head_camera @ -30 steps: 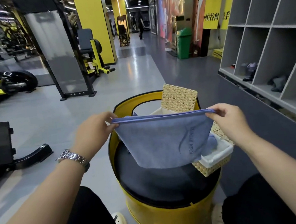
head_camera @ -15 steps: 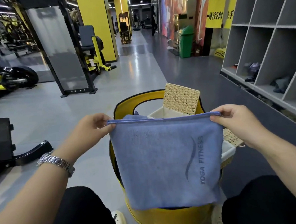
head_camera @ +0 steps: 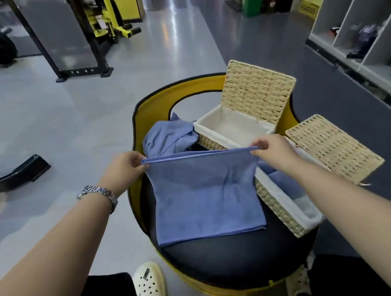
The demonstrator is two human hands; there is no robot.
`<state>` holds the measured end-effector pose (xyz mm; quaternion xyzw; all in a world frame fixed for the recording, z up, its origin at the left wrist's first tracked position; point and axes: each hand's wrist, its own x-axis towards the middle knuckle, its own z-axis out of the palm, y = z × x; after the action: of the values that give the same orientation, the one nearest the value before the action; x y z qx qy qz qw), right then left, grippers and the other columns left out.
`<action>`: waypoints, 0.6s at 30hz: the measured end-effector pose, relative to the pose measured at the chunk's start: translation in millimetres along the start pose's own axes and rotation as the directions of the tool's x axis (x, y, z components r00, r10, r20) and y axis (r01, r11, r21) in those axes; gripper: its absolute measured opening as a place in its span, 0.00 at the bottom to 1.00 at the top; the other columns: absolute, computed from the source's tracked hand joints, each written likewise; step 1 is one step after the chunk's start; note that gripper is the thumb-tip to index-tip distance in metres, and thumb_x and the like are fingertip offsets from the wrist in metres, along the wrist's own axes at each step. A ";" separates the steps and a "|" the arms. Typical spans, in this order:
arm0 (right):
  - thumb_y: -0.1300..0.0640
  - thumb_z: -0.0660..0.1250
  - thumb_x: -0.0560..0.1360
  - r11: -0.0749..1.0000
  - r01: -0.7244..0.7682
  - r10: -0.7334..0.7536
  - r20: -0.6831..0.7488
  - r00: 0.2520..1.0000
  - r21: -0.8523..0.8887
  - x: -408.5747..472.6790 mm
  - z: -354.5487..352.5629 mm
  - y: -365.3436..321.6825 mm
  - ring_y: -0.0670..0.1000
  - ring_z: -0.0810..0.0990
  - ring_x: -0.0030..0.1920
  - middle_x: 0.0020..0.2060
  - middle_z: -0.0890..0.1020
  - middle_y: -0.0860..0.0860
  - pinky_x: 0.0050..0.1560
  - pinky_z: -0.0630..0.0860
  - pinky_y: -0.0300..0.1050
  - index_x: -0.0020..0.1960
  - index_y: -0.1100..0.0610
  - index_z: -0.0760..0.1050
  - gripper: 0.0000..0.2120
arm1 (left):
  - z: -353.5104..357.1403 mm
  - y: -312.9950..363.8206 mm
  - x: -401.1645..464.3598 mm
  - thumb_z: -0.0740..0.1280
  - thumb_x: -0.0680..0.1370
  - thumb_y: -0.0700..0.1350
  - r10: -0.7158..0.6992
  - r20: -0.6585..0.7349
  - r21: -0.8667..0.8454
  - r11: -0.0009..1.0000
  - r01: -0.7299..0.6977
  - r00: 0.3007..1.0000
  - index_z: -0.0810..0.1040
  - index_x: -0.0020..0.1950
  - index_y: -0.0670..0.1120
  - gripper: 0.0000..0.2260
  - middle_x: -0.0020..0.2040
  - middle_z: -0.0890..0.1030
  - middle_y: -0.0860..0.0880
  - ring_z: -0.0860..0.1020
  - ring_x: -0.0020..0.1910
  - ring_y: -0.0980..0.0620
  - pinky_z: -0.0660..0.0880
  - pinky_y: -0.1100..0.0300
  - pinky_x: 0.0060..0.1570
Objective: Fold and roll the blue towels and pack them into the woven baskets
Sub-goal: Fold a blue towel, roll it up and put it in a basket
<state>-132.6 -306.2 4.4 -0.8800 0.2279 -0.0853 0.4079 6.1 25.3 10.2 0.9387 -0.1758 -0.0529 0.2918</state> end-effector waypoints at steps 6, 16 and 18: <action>0.64 0.69 0.73 1.000 0.026 -0.027 -0.041 0.999 -0.013 14.7 12.3 16.1 0.54 0.81 0.44 0.40 0.84 0.54 0.47 0.78 0.52 0.43 0.54 0.80 0.06 | 9.1 -13.6 5.7 0.70 0.74 0.45 0.040 0.008 0.009 0.999 -0.040 0.999 0.80 0.42 0.50 0.01 0.36 0.80 0.53 0.77 0.37 0.53 0.70 0.59 0.35; 0.76 0.65 0.64 0.859 0.463 -0.435 0.168 0.885 -0.217 -61.5 5.2 46.7 0.49 0.78 0.43 0.39 0.83 0.48 0.47 0.72 0.38 0.39 0.55 0.81 0.17 | 17.3 -36.6 -75.0 0.69 0.72 0.42 0.295 0.126 0.239 0.918 -0.317 0.947 0.78 0.46 0.52 0.06 0.39 0.78 0.55 0.76 0.39 0.52 0.72 0.58 0.37; 0.72 0.64 0.64 0.781 0.532 -0.459 0.276 0.844 -0.328 -74.7 15.2 63.6 0.50 0.76 0.42 0.38 0.81 0.45 0.45 0.69 0.38 0.38 0.51 0.79 0.17 | 30.2 -51.8 -88.2 0.68 0.72 0.43 0.323 0.227 0.301 0.874 -0.382 0.919 0.77 0.49 0.55 0.09 0.42 0.78 0.57 0.77 0.43 0.52 0.73 0.58 0.37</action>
<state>-214.5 -296.6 -51.0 -0.9760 -0.0381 -0.0620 0.2052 -66.8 80.8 -44.3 0.9187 -0.3750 -0.0471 0.1146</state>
